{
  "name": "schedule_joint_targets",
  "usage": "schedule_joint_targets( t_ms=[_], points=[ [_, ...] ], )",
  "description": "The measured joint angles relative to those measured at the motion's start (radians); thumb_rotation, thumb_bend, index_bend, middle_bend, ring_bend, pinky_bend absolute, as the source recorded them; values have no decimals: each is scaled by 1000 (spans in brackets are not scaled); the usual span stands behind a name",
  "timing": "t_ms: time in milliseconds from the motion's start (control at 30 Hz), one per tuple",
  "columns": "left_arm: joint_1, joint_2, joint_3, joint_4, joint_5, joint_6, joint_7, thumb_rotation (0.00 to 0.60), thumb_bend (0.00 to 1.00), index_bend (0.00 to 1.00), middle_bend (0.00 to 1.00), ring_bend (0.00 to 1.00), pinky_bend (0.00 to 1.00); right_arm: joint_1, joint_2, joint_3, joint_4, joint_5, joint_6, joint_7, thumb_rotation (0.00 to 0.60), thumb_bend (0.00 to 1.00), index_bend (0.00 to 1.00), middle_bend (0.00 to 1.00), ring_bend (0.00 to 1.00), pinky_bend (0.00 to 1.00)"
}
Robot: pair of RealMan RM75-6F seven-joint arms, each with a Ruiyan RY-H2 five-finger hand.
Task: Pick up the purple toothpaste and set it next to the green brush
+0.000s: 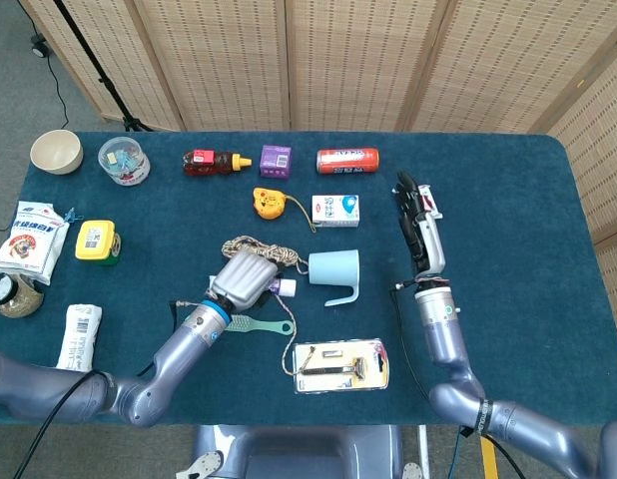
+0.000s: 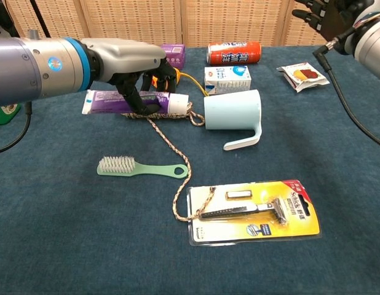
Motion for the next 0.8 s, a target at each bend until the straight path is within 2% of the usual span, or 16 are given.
schedule_joint_targets(
  t_ms=[200,300,467,567,667,800],
  points=[
    [24,-13,27,34,-12,-29,4,600,1000,463,356,375,585,-1,6,1,8,11,-2,2,142,0,0,0,0,0],
    [30,-23,35,53,-18,-43,11,600,1000,389,292,313,551,1,7,3,14,15,-3,4,148,0,0,0,0,0],
    [37,-15,40,54,-29,-57,22,600,996,180,89,96,348,-2,14,4,23,18,0,4,162,0,0,0,0,0],
    [46,2,37,47,-27,-62,13,600,992,93,21,19,284,-2,20,4,27,18,-1,3,222,0,0,0,0,0],
    [55,17,32,38,-22,-62,1,600,990,55,6,6,266,-4,25,3,31,15,1,0,244,0,0,0,0,0],
    [75,36,24,24,5,-42,-22,600,989,53,5,6,266,-9,38,-1,35,7,8,-5,261,0,0,0,0,0]
  ],
)
